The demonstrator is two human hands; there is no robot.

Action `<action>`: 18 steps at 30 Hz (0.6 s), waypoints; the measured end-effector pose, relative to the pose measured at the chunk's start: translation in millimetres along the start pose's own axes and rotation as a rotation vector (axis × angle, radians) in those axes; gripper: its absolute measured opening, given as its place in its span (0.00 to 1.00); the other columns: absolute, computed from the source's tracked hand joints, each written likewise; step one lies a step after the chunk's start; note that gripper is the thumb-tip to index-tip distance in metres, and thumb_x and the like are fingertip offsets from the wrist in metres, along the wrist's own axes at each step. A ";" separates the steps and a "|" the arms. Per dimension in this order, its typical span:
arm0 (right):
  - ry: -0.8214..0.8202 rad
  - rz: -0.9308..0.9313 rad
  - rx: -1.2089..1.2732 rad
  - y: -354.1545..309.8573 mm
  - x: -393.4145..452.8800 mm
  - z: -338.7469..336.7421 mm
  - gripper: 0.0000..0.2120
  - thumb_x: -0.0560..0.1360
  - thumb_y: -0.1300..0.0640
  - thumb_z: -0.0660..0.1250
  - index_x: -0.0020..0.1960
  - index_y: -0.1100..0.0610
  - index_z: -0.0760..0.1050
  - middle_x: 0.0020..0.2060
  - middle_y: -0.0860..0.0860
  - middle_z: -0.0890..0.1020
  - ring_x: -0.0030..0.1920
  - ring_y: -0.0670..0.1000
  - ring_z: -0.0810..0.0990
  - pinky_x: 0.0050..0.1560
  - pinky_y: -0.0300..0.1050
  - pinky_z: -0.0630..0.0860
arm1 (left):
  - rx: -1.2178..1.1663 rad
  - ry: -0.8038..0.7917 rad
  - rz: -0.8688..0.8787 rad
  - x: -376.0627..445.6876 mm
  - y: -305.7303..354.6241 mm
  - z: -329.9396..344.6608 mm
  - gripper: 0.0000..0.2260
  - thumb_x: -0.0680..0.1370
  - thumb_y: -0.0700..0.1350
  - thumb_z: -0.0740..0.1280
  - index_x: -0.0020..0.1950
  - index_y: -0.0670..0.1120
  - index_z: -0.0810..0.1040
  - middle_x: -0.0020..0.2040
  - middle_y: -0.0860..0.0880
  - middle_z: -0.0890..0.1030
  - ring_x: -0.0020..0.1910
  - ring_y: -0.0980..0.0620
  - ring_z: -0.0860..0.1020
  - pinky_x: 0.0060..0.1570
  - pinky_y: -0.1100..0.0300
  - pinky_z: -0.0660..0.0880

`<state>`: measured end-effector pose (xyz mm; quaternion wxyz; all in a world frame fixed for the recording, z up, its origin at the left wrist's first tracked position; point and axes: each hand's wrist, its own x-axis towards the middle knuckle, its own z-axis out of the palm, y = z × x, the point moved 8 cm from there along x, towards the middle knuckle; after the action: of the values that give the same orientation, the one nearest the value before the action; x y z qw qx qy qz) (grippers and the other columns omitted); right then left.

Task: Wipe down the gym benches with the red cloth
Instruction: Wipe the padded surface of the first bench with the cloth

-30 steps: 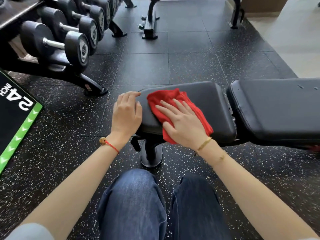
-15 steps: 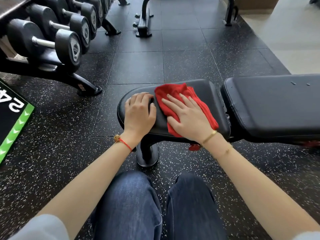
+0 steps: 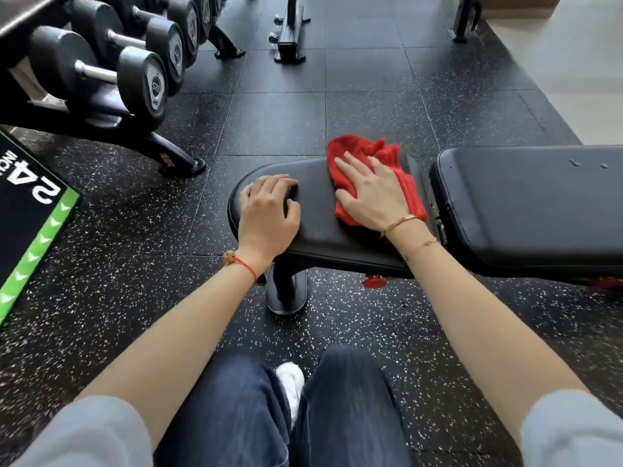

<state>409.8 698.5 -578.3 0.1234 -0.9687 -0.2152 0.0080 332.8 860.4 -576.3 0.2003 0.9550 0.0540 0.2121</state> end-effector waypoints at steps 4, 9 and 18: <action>0.056 -0.117 0.037 -10.2 -37.5 -3.4 0.27 0.77 0.50 0.61 0.76 0.46 0.63 0.75 0.42 0.64 0.73 0.56 0.63 0.73 0.52 0.57 | -0.015 0.003 0.005 -0.7 1.6 -0.6 0.16 0.75 0.45 0.60 0.61 0.48 0.79 0.63 0.51 0.79 0.65 0.49 0.73 0.68 0.50 0.62; 0.149 -0.148 0.084 -7.7 -46.9 -11.0 0.25 0.76 0.56 0.62 0.72 0.50 0.68 0.71 0.43 0.71 0.67 0.53 0.68 0.68 0.52 0.63 | 0.003 0.005 0.034 -0.4 0.4 1.9 0.17 0.75 0.46 0.59 0.61 0.47 0.78 0.63 0.50 0.79 0.65 0.47 0.73 0.68 0.50 0.62; 0.377 -0.033 0.036 55.0 -75.9 -64.4 0.19 0.77 0.61 0.62 0.67 0.55 0.73 0.64 0.51 0.78 0.64 0.58 0.72 0.62 0.53 0.65 | 0.052 -0.024 0.121 -1.4 51.2 7.8 0.16 0.80 0.44 0.58 0.66 0.46 0.76 0.66 0.50 0.77 0.68 0.47 0.72 0.73 0.44 0.60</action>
<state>368.2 603.3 -532.1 0.1791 -0.9470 -0.2039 -0.1718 335.8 810.5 -562.6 0.1627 0.9638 -0.0006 0.2111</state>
